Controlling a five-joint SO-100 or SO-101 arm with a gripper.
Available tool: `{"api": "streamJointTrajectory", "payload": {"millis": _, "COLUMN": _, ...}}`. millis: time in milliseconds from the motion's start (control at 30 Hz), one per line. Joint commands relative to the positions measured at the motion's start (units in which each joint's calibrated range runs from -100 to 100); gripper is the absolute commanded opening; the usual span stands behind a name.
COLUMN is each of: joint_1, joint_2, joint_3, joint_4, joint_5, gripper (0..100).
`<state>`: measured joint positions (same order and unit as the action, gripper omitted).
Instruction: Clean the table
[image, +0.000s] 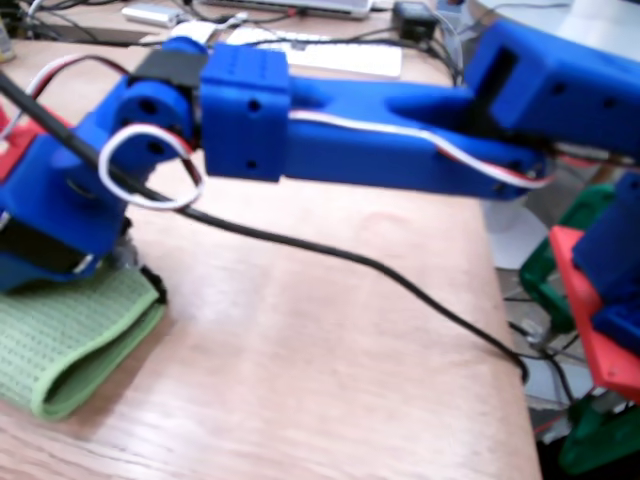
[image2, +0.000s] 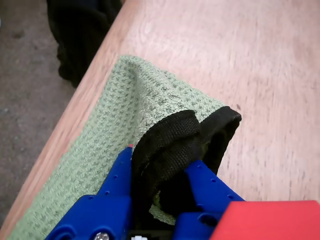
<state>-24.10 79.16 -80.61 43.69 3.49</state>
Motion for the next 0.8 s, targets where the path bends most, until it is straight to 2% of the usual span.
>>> {"api": "streamJointTrajectory", "payload": {"millis": 0, "joint_1": 6.84, "joint_2": 1.63, "joint_3": 0.62, "joint_4": 0.73, "joint_5": 0.34, "gripper": 0}}
{"api": "streamJointTrajectory", "payload": {"millis": 167, "joint_1": 19.7, "joint_2": 2.14, "joint_3": 1.66, "joint_4": 0.81, "joint_5": 4.3, "gripper": 0}}
{"api": "streamJointTrajectory", "payload": {"millis": 600, "joint_1": 60.64, "joint_2": 5.14, "joint_3": 1.94, "joint_4": 0.98, "joint_5": 13.72, "gripper": 0}}
{"api": "streamJointTrajectory", "payload": {"millis": 767, "joint_1": 75.87, "joint_2": 5.06, "joint_3": 4.78, "joint_4": 0.98, "joint_5": 19.68, "gripper": 0}}
